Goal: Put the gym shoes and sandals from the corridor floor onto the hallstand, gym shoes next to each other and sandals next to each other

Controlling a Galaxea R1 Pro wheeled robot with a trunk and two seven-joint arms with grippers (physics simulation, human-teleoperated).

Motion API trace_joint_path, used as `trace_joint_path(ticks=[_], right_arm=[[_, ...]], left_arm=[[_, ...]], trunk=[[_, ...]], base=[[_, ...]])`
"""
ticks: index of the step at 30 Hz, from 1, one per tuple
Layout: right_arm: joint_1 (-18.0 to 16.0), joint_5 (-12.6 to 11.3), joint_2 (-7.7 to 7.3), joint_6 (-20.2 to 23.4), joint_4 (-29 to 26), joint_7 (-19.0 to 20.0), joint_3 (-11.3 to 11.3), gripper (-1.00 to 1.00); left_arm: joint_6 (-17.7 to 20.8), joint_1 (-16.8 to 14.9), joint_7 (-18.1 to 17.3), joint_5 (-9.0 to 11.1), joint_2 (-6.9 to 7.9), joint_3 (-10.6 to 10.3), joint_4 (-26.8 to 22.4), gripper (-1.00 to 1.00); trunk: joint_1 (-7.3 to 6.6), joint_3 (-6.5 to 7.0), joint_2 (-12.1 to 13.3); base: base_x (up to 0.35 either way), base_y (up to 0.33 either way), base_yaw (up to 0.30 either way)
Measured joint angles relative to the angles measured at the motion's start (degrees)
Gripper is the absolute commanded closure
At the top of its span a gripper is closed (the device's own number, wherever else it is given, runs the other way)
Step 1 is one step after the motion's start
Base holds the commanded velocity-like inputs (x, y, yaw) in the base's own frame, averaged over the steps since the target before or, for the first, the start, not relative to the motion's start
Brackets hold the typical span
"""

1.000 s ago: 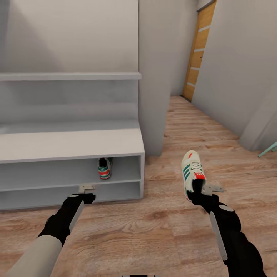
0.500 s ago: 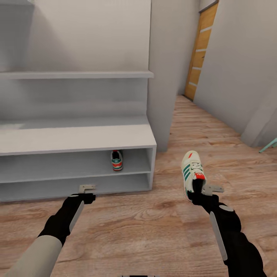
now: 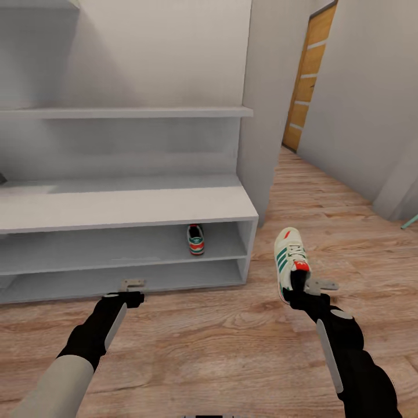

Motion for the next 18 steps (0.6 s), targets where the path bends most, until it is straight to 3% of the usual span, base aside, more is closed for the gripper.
trace_joint_path(ticks=[6, 18], right_arm=[[0.0, 0.0, 0.0, 0.0, 0.0, 0.0, 0.0, 1.0], [0.0, 0.0, 0.0, 0.0, 0.0, 0.0, 0.0, 1.0]], left_arm=[[0.0, 0.0, 0.0, 0.0, 0.0, 0.0, 0.0, -1.0], [0.0, 0.0, 0.0, 0.0, 0.0, 0.1, 0.0, -1.0]], trunk=[[0.0, 0.0, 0.0], [0.02, 0.0, 0.0]], base=[[-0.021, 0.313, 0.0], [-0.131, 0.307, 0.0]])
